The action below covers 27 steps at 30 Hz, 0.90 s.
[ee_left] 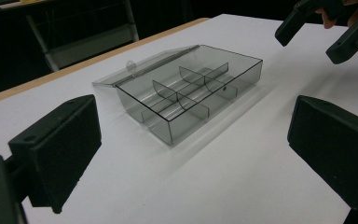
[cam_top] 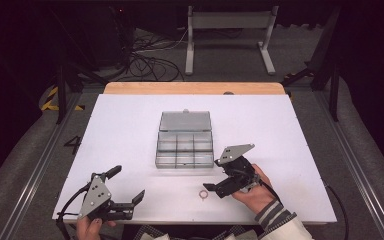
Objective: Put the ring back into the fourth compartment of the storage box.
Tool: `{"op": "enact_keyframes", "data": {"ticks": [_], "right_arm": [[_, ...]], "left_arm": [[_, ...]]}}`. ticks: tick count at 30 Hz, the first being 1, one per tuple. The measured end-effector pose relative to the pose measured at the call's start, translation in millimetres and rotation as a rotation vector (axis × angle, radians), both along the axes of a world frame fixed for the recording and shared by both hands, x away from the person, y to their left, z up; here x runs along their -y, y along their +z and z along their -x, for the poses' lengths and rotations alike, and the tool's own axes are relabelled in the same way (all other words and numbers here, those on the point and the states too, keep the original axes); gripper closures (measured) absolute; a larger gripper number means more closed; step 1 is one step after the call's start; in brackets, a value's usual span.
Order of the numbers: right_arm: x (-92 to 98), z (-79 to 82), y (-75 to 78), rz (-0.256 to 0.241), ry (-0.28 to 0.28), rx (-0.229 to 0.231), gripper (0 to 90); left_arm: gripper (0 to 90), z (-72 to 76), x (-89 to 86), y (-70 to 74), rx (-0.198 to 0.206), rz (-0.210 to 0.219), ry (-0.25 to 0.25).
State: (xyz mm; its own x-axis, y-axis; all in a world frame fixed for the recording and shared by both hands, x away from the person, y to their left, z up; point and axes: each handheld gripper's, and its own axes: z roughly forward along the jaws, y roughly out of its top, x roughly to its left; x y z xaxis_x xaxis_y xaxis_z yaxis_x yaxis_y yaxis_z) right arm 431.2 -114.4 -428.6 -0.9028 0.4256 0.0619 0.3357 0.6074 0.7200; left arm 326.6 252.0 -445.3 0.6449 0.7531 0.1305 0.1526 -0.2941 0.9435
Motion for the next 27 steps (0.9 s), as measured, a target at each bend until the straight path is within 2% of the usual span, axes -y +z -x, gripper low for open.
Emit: {"op": "enact_keyframes", "data": {"ticks": [11, 27], "right_arm": [[-9.7, -2.0, -6.0, 0.077, 0.022, -0.031, 20.0], [-25.5, -5.1, -16.8, 0.186, 0.063, -0.102, 28.8]], "left_arm": [[3.1, -0.1, -0.3, 0.0, -0.001, -0.001, 0.0], [3.1, -0.3, -0.3, -0.1, -0.001, 0.0, -0.002]]}}
